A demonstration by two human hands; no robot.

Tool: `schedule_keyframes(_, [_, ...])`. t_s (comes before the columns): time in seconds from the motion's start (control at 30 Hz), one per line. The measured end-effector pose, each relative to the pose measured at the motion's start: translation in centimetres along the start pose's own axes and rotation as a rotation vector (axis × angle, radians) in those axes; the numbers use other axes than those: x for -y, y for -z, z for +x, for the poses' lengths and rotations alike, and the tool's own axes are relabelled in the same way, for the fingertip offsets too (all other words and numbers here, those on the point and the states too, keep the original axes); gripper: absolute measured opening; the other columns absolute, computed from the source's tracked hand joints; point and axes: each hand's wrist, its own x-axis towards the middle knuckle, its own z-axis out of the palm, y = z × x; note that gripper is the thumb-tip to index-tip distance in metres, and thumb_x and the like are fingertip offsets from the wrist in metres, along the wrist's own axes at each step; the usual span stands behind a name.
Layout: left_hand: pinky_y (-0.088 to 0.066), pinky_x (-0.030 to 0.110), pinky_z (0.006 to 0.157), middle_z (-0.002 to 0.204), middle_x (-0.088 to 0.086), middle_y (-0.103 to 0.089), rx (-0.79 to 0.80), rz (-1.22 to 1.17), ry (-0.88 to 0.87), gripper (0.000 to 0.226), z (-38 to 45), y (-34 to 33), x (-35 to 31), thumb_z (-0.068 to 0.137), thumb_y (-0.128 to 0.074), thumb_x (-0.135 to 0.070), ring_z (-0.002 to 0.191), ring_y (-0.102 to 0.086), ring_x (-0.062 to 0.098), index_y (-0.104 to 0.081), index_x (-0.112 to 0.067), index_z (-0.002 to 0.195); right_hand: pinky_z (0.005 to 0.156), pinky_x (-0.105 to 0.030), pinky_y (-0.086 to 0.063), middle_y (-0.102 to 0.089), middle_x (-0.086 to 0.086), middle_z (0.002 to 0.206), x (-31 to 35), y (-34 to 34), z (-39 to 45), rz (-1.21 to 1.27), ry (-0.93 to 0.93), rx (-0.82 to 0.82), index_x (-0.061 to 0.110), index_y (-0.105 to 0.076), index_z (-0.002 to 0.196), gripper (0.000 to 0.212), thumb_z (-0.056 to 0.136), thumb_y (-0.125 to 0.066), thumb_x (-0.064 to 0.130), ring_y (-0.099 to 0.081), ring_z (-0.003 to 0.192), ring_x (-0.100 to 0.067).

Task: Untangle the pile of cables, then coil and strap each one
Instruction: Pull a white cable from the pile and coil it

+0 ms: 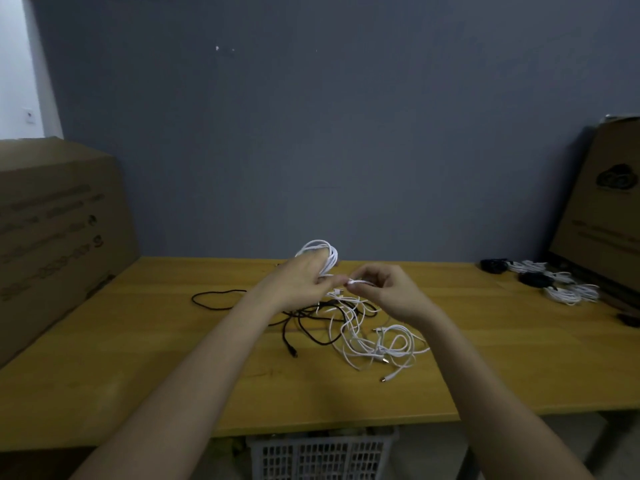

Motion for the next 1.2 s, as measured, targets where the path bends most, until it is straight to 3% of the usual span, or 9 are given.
schedule_keyframes(0.17, [-0.025, 0.025, 0.050, 0.069, -0.010, -0.040, -0.117, 0.119, -0.022, 0.038, 0.1, 0.9, 0.5, 0.093, -0.050, -0.050, 0.060, -0.040, 0.011, -0.033, -0.024, 0.072, 0.061, -0.013, -0.043, -0.066, 0.011, 0.068, -0.9, 1.5, 0.5, -0.042, -0.034, -0.043, 0.024, -0.073, 0.088, 0.011, 0.091, -0.062, 0.023, -0.053, 0.062, 0.000])
schedule_keyframes(0.3, [-0.021, 0.025, 0.047, 0.063, -0.010, -0.033, -0.356, 0.141, 0.036, 0.039, 0.7, 1.3, 0.2, 0.095, -0.050, -0.045, 0.058, -0.036, 0.015, -0.030, -0.022, 0.070, 0.062, -0.022, -0.045, -0.061, 0.008, 0.066, -1.6, 1.1, 1.7, -0.124, 0.003, -0.141, 0.025, -0.073, 0.088, 0.016, 0.094, -0.059, 0.020, -0.053, 0.062, -0.007])
schedule_keyframes(0.43, [-0.021, 0.031, 0.048, 0.061, -0.007, -0.031, -0.432, 0.061, 0.046, 0.048, 2.8, 3.1, -0.6, 0.095, -0.051, -0.042, 0.056, -0.033, 0.016, -0.019, -0.026, 0.064, 0.084, -0.033, -0.043, -0.061, -0.003, 0.100, -1.3, 2.2, 4.3, -0.683, 0.041, -0.244, 0.019, -0.074, 0.102, 0.018, 0.092, -0.061, 0.028, -0.053, 0.099, -0.021])
schedule_keyframes(0.6, [-0.026, 0.033, 0.056, 0.070, -0.002, -0.041, -0.557, 0.060, 0.018, 0.039, 7.3, 6.9, -3.0, 0.097, -0.051, -0.035, 0.071, -0.046, 0.031, -0.028, -0.017, 0.071, 0.074, -0.034, -0.049, -0.068, -0.012, 0.101, 5.0, 6.7, 9.0, -0.984, -0.066, -0.249, 0.017, -0.073, 0.100, 0.017, 0.090, -0.061, 0.025, -0.063, 0.094, -0.032])
schedule_keyframes(0.7, [-0.022, 0.033, 0.060, 0.078, 0.011, -0.050, -0.693, 0.001, 0.018, 0.030, 10.4, 10.7, -4.3, 0.097, -0.052, -0.029, 0.073, -0.047, 0.033, -0.036, -0.014, 0.077, 0.078, -0.042, -0.055, -0.071, -0.018, 0.086, 10.1, 10.7, 11.3, -0.773, 0.011, -0.440, 0.011, -0.074, 0.092, 0.018, 0.088, -0.057, 0.009, -0.067, 0.082, -0.035])
schedule_keyframes(0.83, [-0.024, 0.035, 0.059, 0.065, 0.003, -0.037, -0.728, -0.114, 0.041, 0.040, 12.9, 13.9, -6.2, 0.097, -0.051, -0.031, 0.071, -0.044, 0.036, -0.029, -0.013, 0.070, 0.070, -0.037, -0.051, -0.068, -0.018, 0.077, 13.5, 12.9, 12.6, -0.514, 0.319, -0.757, 0.002, -0.070, 0.083, 0.020, 0.091, -0.054, 0.009, -0.065, 0.074, -0.032])
schedule_keyframes(0.97, [-0.027, 0.034, 0.064, 0.085, 0.017, -0.055, -0.640, -0.019, 0.042, 0.032, 13.3, 13.6, -6.7, 0.097, -0.052, -0.028, 0.082, -0.050, 0.036, -0.034, -0.011, 0.077, 0.070, -0.036, -0.056, -0.070, -0.021, 0.082, 11.0, 12.6, 12.6, -0.521, 0.022, -0.343, -0.002, -0.070, 0.083, 0.020, 0.092, -0.055, 0.007, -0.067, 0.076, -0.032])
schedule_keyframes(1.07, [-0.019, 0.030, 0.058, 0.074, 0.002, -0.043, -0.619, 0.015, 0.030, 0.033, 12.5, 13.1, -6.4, 0.098, -0.051, -0.027, 0.072, -0.039, 0.025, -0.032, -0.010, 0.076, 0.080, -0.047, -0.057, -0.068, -0.019, 0.079, 10.0, 12.8, 12.4, -0.328, 0.028, -0.451, -0.001, -0.067, 0.085, 0.023, 0.095, -0.047, 0.003, -0.069, 0.079, -0.034])
schedule_keyframes(1.2, [-0.020, 0.031, 0.060, 0.073, 0.000, -0.037, -0.627, 0.044, 0.020, 0.028, 12.0, 13.2, -6.9, 0.098, -0.046, -0.020, 0.073, -0.034, 0.023, -0.030, -0.012, 0.076, 0.075, -0.042, -0.058, -0.068, -0.024, 0.084, 10.8, 12.6, 12.2, -0.332, 0.072, -0.518, -0.002, -0.068, 0.087, 0.022, 0.094, -0.047, 0.002, -0.067, 0.076, -0.032])
